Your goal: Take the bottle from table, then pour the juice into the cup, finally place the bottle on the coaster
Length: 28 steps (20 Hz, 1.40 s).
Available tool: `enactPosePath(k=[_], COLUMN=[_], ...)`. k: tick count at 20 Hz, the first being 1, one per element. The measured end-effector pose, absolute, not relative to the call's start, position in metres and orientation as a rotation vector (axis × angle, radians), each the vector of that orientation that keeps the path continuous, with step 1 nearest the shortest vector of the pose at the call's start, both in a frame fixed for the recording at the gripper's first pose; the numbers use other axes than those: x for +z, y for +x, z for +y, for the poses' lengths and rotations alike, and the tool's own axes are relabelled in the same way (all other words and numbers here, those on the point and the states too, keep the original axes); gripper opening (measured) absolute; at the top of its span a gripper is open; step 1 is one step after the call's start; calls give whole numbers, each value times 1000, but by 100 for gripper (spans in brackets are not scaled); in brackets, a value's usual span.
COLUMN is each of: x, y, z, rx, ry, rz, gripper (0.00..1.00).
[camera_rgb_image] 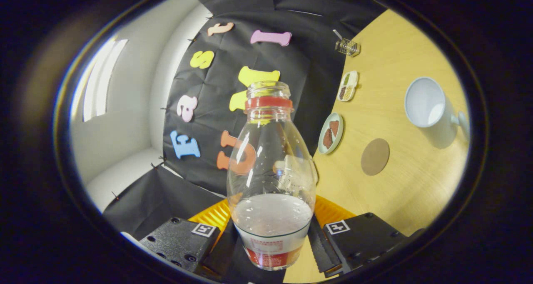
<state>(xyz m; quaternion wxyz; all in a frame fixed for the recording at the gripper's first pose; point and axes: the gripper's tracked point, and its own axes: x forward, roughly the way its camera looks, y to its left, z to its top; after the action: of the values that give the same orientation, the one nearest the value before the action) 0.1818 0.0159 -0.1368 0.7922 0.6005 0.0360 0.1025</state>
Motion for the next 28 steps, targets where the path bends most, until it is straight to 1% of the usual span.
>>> enactPosePath(k=[10,15,19,28], x=[-129,-137,-130,-129], y=[185,191,188,186], z=[15,9,3,-5], rx=[258,232,256,252], ry=[1588,1650,1742,1795], rz=[47,42,-13,-40], gripper=[80,80,80,80])
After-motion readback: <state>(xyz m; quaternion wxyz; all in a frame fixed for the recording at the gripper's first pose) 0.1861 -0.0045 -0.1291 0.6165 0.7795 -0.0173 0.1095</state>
